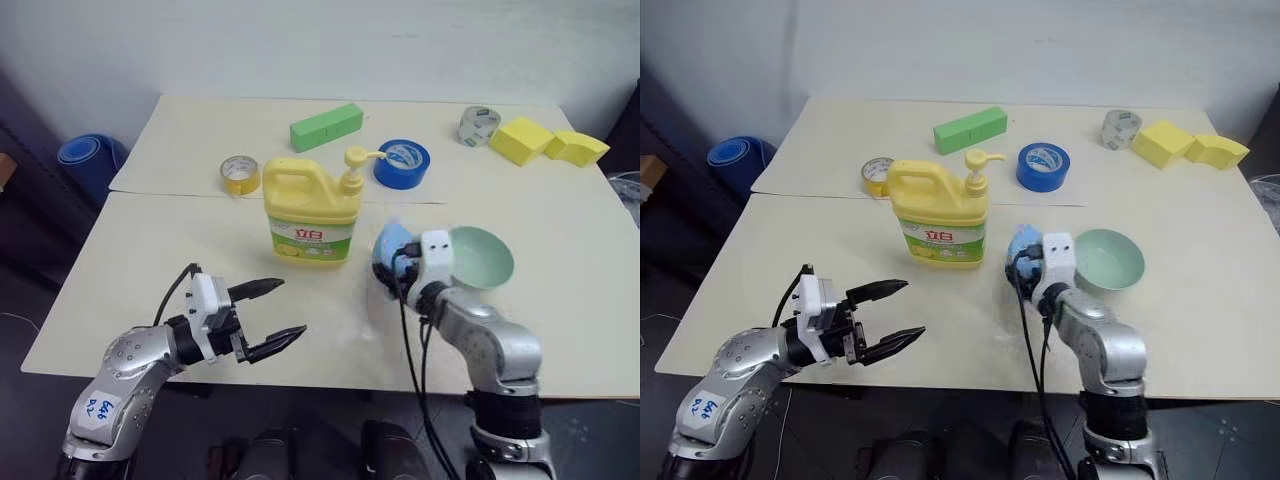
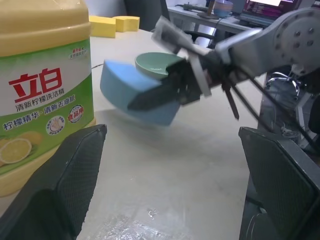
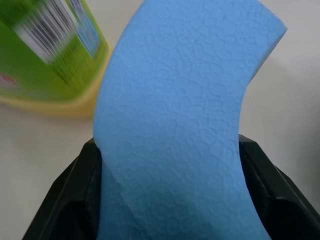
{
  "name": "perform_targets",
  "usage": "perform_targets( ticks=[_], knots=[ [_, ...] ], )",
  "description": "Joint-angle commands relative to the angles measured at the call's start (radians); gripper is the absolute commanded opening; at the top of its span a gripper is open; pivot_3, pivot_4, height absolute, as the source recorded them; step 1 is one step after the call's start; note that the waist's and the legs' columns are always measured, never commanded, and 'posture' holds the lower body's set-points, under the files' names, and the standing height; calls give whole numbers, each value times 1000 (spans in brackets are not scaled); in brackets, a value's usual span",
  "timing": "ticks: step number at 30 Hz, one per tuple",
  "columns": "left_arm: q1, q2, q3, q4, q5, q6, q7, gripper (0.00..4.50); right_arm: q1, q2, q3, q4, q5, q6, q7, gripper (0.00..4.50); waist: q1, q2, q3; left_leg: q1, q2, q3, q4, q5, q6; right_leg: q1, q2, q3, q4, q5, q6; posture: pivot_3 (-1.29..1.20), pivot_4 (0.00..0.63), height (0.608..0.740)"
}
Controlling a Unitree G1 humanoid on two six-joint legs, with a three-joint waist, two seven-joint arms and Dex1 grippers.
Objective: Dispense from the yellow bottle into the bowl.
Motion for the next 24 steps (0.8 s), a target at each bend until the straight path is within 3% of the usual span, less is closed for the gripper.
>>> perform_targets(
  ticks=[1,5,9,13,16,18,24],
  knots=[
    [-13,-8,10,-4,-21,-11,-9,4500,-16,-108,-177,-126,138,-29,107,2678,1,0,0,0,0,0,0,0,0,0,0,0,0,0,0,0,150,740],
    [-58,-33,-13,3,-42,-2,-15,4500,-32,-356,-353,110,30,-107,87,2678,9,-1,0,0,-1,0,1,0,0,2,-1,0,-2,0,0,0,150,740],
    [-110,-54,-59,28,-29,1,-41,4500,-50,-531,-312,552,-136,-323,77,2678,9,-2,0,1,-1,2,1,0,1,3,0,0,-3,0,1,0,150,740],
    [-138,-53,-82,45,-16,-4,-61,4500,-172,-577,-280,890,-160,-418,122,2678,-17,-1,0,2,0,8,-2,0,1,1,0,2,-3,0,1,0,150,740],
    [-152,-52,-87,54,-13,-7,-68,4500,-228,-616,-228,1063,-201,-532,198,3695,-27,0,1,3,1,9,-3,1,2,0,0,2,-2,0,1,0,150,740],
    [-159,-51,-78,54,-23,9,-62,4500,-253,-647,-210,1139,-213,-586,238,4397,-25,0,1,3,1,9,-4,2,1,-1,0,2,-2,0,1,0,150,740],
    [-164,-42,-45,56,-50,52,-48,4500,-179,-701,-221,988,-161,-618,370,4484,-10,0,1,1,1,7,-2,2,1,0,-1,2,-3,0,1,0,150,740]
  ],
)
